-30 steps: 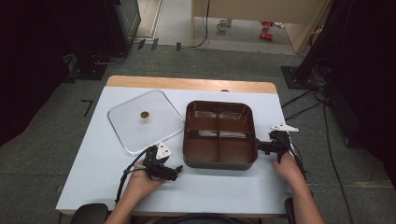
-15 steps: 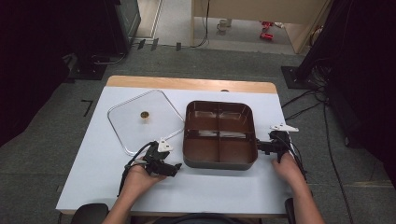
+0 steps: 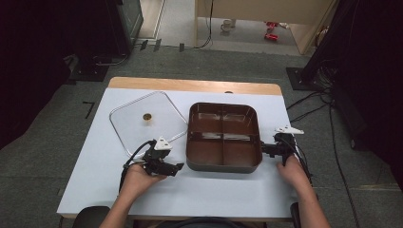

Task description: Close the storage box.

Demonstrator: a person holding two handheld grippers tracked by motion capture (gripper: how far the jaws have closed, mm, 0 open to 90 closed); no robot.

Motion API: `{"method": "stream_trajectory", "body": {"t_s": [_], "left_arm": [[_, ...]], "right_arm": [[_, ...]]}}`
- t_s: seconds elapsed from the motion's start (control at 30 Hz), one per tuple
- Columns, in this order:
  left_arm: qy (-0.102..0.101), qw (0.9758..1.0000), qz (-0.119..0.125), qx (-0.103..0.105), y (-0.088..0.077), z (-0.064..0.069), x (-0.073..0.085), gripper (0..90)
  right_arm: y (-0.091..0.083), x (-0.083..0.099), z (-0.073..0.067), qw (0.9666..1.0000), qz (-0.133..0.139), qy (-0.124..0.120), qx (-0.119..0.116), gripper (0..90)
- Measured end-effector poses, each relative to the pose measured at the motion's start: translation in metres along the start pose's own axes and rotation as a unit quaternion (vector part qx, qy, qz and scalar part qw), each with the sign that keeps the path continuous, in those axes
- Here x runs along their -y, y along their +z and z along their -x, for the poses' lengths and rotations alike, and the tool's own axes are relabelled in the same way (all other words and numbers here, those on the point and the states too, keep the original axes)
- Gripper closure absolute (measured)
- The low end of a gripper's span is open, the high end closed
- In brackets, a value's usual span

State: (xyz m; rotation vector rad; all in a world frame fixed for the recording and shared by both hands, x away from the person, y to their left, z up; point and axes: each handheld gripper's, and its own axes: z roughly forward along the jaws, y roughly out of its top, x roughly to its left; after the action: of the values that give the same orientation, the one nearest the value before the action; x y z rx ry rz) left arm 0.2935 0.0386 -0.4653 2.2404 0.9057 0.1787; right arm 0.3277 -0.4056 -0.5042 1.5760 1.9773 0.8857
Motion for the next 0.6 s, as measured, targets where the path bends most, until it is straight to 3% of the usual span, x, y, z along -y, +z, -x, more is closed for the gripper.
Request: {"method": "stream_trajectory", "body": {"t_s": [0.2,0.6], "left_arm": [[0.005,0.9999,-0.005,0.012,-0.005,-0.001,-0.009,23.5],[-0.001,1.0,-0.002,0.008,-0.007,-0.017,-0.027,23.5]], "right_arm": [[0.0,0.0,0.0,1.0,0.0,0.0,0.0,12.5],[0.0,0.0,0.0,1.0,0.0,-0.001,0.0,12.5]]}}
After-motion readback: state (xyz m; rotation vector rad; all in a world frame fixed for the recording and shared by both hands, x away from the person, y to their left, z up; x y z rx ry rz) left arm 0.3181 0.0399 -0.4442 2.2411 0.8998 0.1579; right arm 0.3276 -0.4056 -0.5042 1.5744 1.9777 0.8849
